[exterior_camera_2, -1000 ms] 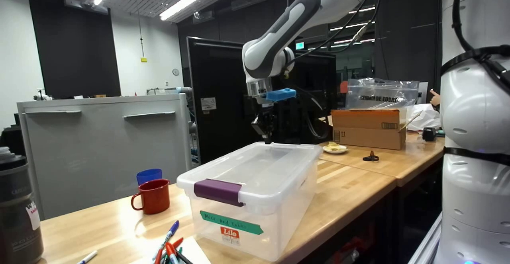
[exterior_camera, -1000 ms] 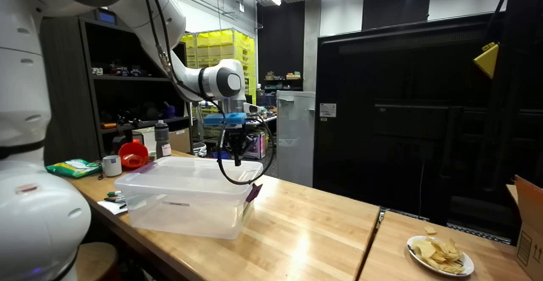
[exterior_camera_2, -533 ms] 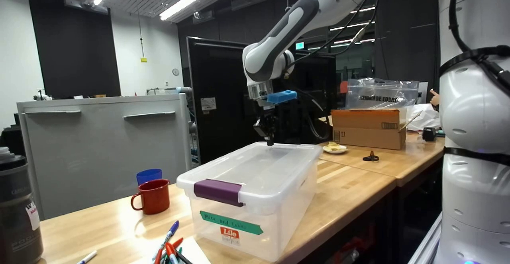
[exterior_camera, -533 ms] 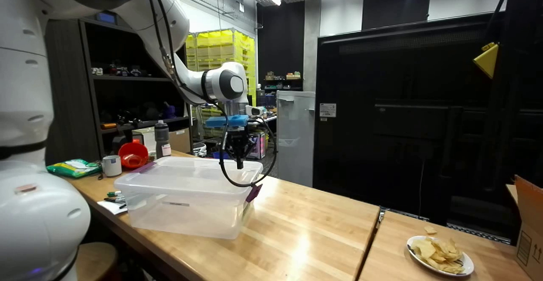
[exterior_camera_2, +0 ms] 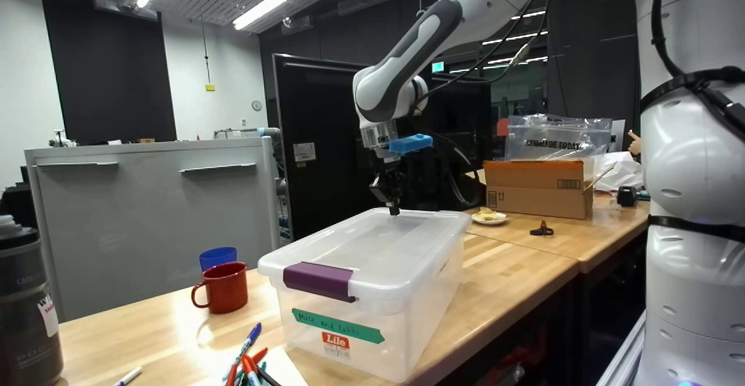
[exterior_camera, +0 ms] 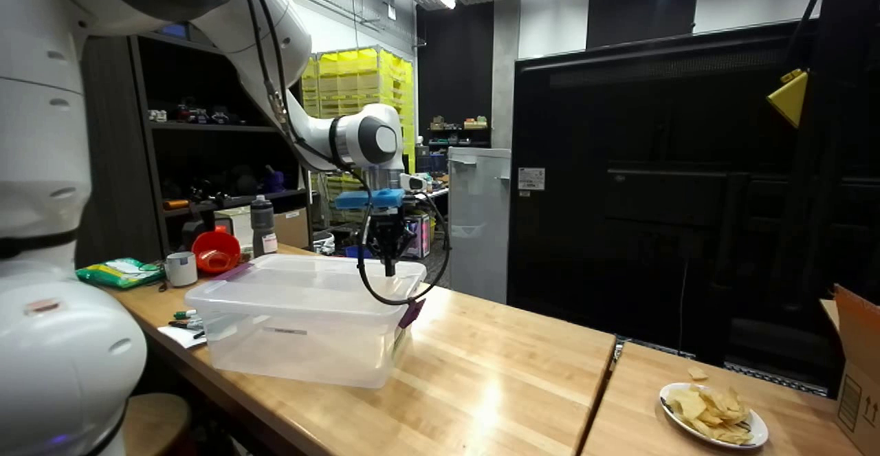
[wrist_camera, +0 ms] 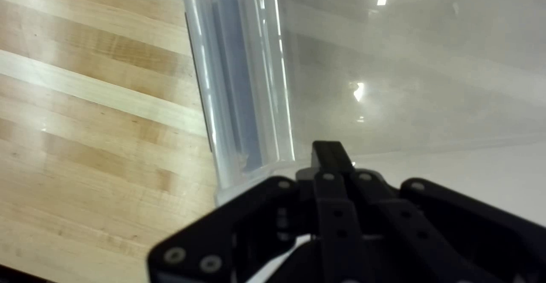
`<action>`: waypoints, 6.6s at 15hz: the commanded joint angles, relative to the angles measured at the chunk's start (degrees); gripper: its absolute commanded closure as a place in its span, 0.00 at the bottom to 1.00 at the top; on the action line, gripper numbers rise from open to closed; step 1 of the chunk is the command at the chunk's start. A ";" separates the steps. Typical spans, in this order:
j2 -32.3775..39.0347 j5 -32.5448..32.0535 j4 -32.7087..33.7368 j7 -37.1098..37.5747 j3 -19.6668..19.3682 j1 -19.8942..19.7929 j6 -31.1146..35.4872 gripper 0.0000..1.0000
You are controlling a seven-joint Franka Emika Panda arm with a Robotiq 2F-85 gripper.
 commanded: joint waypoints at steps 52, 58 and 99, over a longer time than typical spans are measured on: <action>12.21 -0.28 15.03 8.01 -6.99 -5.10 -6.42 1.00; 12.12 -0.26 14.75 8.44 -7.87 -5.73 -6.33 1.00; 4.72 10.98 2.09 0.89 -14.58 -15.99 -0.46 1.00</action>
